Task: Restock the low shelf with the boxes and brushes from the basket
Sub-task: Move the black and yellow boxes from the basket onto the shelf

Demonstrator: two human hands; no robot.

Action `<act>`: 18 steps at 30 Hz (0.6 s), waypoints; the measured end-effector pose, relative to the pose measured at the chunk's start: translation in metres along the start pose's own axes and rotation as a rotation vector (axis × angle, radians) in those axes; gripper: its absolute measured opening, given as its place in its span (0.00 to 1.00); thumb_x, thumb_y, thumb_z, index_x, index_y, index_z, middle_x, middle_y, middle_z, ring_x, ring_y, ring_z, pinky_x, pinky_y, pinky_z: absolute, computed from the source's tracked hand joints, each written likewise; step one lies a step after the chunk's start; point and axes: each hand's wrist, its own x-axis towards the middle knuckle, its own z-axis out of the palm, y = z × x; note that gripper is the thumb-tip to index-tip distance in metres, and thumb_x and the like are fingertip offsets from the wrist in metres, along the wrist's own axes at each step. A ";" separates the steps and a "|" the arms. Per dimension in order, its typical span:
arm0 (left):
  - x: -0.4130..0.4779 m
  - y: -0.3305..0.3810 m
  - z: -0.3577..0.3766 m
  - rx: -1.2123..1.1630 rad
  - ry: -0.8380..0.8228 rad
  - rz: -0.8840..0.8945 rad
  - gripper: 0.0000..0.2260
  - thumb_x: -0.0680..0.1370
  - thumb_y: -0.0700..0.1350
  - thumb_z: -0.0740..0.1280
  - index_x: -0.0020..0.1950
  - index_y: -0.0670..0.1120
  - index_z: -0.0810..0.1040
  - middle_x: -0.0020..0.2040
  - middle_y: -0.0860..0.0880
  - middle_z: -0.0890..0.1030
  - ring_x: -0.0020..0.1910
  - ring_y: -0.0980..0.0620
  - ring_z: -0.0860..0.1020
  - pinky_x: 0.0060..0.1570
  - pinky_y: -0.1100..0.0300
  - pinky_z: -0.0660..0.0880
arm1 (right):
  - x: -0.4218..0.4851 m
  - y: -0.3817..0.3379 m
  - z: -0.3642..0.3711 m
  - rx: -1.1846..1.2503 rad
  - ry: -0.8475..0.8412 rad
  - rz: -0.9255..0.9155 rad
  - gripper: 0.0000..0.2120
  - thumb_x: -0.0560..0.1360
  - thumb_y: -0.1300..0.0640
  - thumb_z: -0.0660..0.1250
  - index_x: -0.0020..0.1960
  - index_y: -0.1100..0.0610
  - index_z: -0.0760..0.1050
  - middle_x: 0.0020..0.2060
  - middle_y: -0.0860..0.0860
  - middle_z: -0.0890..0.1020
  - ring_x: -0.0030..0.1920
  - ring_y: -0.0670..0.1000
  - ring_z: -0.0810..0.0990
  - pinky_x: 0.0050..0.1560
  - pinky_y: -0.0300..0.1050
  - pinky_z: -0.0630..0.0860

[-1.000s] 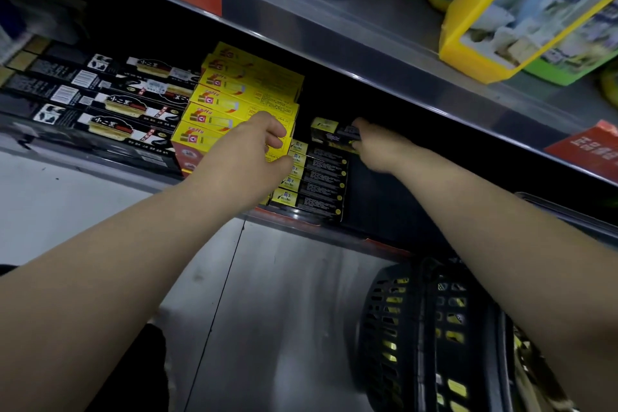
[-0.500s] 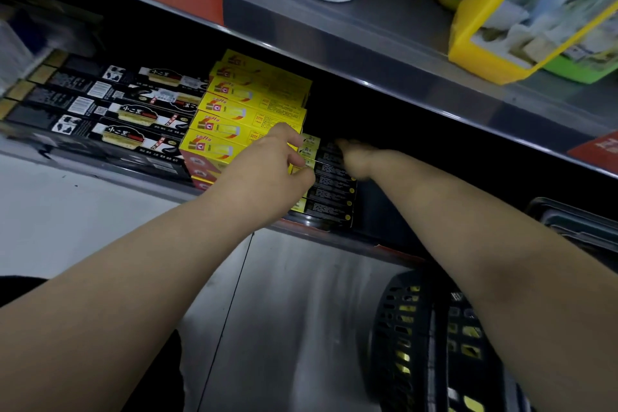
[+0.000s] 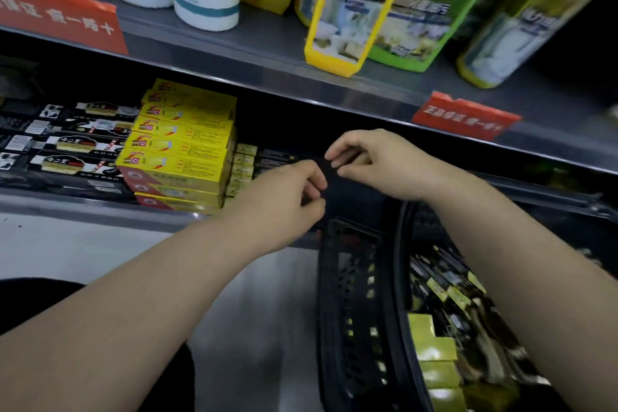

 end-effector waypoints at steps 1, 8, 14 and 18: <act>-0.001 0.008 0.007 0.024 -0.011 0.047 0.06 0.74 0.43 0.66 0.48 0.53 0.73 0.44 0.54 0.79 0.46 0.55 0.77 0.51 0.56 0.74 | -0.022 0.007 -0.005 0.034 0.039 0.018 0.08 0.74 0.63 0.67 0.51 0.53 0.78 0.44 0.47 0.81 0.41 0.42 0.79 0.44 0.31 0.74; -0.005 0.068 0.056 0.073 -0.121 0.272 0.05 0.77 0.45 0.64 0.50 0.54 0.75 0.45 0.59 0.78 0.46 0.63 0.76 0.44 0.68 0.73 | -0.134 0.099 -0.010 0.082 0.170 0.349 0.07 0.73 0.61 0.68 0.43 0.50 0.77 0.37 0.49 0.81 0.37 0.49 0.77 0.40 0.41 0.73; -0.013 0.080 0.094 0.180 -0.347 0.326 0.06 0.78 0.45 0.62 0.53 0.54 0.75 0.47 0.60 0.77 0.47 0.61 0.75 0.49 0.58 0.74 | -0.165 0.200 0.032 -0.101 0.040 0.638 0.12 0.76 0.59 0.65 0.59 0.55 0.73 0.57 0.53 0.78 0.52 0.53 0.78 0.49 0.44 0.75; -0.006 0.080 0.102 0.198 -0.348 0.320 0.06 0.78 0.46 0.62 0.52 0.55 0.76 0.46 0.60 0.78 0.47 0.63 0.76 0.49 0.59 0.75 | -0.163 0.244 0.054 -0.217 -0.123 0.754 0.30 0.75 0.61 0.63 0.74 0.56 0.55 0.69 0.60 0.65 0.60 0.60 0.74 0.53 0.49 0.73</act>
